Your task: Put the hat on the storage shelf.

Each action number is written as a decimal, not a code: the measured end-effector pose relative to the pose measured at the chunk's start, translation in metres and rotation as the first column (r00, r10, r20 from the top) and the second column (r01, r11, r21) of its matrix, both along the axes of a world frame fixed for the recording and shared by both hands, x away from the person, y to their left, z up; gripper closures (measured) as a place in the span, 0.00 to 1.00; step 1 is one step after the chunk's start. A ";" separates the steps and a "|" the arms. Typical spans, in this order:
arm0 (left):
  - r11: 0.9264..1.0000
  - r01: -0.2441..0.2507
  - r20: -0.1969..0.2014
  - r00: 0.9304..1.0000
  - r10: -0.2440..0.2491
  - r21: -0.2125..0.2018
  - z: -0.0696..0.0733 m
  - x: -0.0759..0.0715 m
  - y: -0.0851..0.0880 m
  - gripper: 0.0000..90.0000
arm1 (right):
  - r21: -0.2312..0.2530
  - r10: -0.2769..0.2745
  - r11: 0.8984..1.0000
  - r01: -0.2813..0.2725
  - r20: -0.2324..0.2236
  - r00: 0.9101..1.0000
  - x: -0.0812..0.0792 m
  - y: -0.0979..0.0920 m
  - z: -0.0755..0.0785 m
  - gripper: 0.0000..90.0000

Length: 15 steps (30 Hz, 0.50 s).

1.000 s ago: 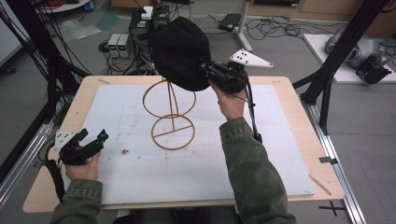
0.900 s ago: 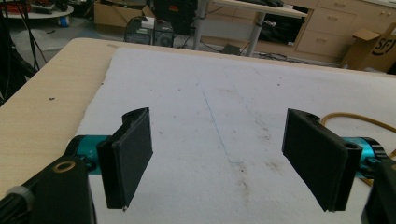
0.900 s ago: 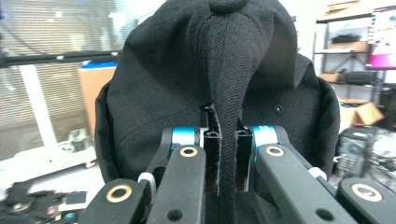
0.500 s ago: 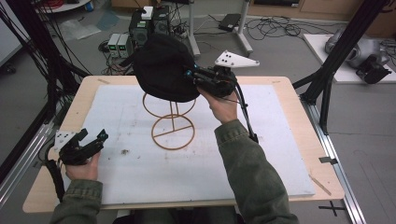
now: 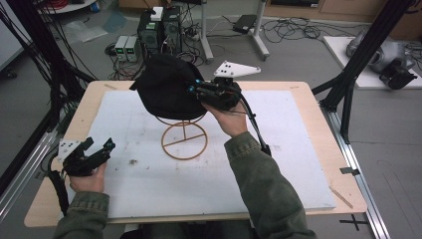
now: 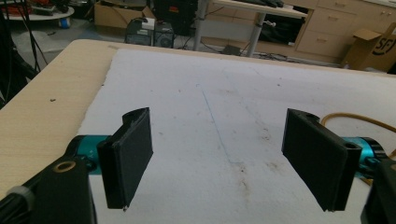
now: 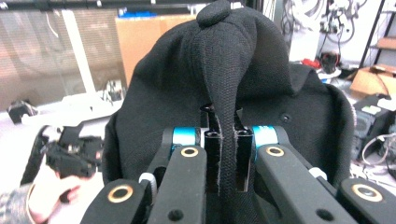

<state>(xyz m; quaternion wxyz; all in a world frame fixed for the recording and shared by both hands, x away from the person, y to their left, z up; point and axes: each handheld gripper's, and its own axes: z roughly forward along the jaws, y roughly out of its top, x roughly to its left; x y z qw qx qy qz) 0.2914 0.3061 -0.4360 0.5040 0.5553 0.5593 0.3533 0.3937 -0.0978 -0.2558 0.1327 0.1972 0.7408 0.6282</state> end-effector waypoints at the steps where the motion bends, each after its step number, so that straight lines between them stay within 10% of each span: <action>1: 1.000 0.000 0.000 1.000 0.000 0.001 0.000 0.000 0.000 0.27 | -0.012 -0.001 1.000 0.001 -0.004 1.000 0.000 0.001 -0.001 0.97; 15: 1.000 0.000 -0.003 1.000 0.000 0.003 0.000 0.000 0.000 0.28 | 0.006 -0.030 1.000 0.030 -0.058 0.998 -0.003 0.001 -0.010 0.94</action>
